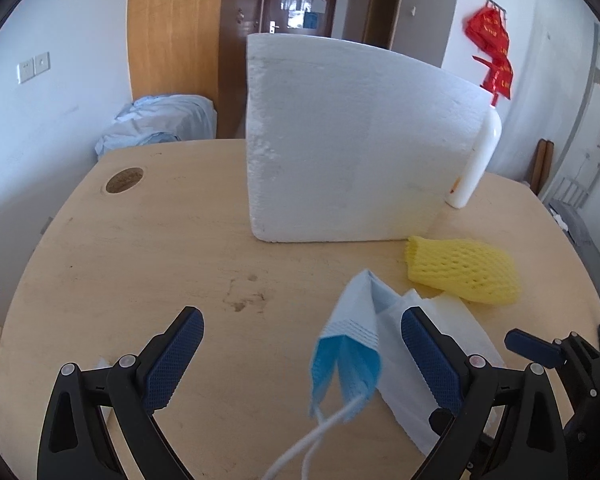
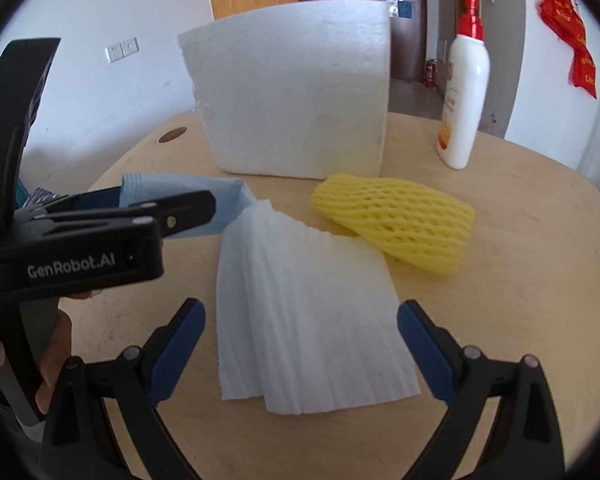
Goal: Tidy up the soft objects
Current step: 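Close the left gripper on the mask edge while the right pinches the tissue sheet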
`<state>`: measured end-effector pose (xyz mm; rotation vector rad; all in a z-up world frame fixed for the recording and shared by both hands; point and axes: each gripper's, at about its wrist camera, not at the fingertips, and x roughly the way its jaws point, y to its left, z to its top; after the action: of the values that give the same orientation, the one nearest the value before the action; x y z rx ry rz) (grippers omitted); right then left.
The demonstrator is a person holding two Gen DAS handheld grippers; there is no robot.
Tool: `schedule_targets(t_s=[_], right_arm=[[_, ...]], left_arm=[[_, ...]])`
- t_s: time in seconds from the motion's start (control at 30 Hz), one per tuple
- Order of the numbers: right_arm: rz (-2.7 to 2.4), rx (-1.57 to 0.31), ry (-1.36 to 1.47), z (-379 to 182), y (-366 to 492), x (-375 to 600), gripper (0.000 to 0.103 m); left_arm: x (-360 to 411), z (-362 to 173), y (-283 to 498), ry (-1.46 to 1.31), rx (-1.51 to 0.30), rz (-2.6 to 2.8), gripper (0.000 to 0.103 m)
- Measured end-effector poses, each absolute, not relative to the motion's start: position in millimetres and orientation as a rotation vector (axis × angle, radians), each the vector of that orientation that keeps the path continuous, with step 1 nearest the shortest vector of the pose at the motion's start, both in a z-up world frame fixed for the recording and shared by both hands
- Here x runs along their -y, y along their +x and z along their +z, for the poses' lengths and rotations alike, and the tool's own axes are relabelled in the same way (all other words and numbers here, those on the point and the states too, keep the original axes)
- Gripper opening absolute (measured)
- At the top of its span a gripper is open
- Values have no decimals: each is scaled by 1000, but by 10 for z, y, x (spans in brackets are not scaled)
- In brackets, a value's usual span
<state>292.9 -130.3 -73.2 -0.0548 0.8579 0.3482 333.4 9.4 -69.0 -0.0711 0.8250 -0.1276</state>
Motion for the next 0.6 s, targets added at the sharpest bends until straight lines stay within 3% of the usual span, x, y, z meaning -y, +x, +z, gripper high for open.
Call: schedule_targets(t_s=[0.13,0.2,0.33,0.47,0.53,0.6], right_arm=[[348,-867,-76,-756,2963,1265,98],[346,-867,-87,-763,2966,1256,95],[363,-881,-81,-787,2980,1258,84],[373,-905,-66,-833,3011,1261,68],[376,-912,-49,-842,3023,1294,61],[379,-914,-45,-853,3031,1282,54]], left_arm=[[-122,-770,3411,-90,-846,-144,90],[-132,-825,3455,-95,-875,-148,79],[-136,-857,3472,-104,-885,-152,69],[-141,-857,3478,-111,-885,-163,48],[-150,-876,3492,-118,-895,-169,43],[-155,-899,3507,-118,-905,-172,29]])
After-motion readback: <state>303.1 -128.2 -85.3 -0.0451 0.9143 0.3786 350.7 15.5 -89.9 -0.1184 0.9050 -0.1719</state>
